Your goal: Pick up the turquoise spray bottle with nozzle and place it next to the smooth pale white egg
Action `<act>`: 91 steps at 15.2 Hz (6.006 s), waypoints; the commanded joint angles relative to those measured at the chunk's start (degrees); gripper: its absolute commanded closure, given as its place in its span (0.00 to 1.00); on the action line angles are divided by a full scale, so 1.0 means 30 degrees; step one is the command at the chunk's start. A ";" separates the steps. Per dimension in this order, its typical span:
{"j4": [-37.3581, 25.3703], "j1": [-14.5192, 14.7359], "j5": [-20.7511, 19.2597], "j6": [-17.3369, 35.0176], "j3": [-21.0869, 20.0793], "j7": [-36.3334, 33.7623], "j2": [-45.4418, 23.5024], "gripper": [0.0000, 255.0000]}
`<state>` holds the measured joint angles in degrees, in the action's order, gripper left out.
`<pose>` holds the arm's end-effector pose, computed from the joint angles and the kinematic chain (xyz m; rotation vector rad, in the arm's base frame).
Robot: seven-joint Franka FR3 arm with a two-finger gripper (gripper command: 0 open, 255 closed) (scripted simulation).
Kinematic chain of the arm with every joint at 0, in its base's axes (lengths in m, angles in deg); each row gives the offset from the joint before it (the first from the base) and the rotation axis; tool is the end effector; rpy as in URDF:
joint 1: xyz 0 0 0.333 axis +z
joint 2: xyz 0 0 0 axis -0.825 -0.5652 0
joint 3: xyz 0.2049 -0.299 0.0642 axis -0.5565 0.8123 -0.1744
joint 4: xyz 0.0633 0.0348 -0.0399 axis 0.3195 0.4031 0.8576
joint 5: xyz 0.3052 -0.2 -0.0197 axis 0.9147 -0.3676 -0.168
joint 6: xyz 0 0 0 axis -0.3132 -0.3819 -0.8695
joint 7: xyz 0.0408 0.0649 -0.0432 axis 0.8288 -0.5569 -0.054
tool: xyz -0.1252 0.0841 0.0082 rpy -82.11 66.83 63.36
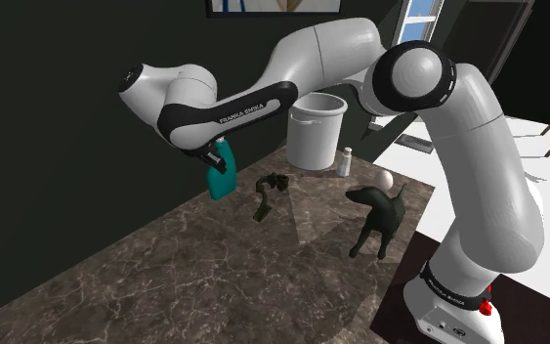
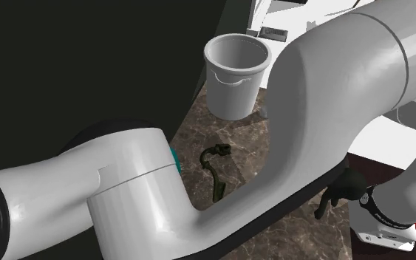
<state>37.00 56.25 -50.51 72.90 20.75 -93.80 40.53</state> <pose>0.6463 0.2429 0.3882 1.9630 -1.8798 0.5490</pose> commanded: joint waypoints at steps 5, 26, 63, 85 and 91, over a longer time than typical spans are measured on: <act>-0.0899 0.0181 0.0200 -0.0998 -0.0121 0.0624 0.0390 1.00; -0.6452 0.2049 -0.0149 -0.5259 0.0108 0.3310 0.0342 1.00; 1.7353 -0.8782 0.9038 0.4287 0.9203 1.9182 2.6119 1.00; 1.9327 -1.0260 0.6267 0.6757 1.5721 2.5323 2.8533 1.00; 2.1049 -1.0353 0.5920 0.7990 1.5907 2.4773 2.8924 1.00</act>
<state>99.16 25.28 -32.53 96.24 68.31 -19.29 126.92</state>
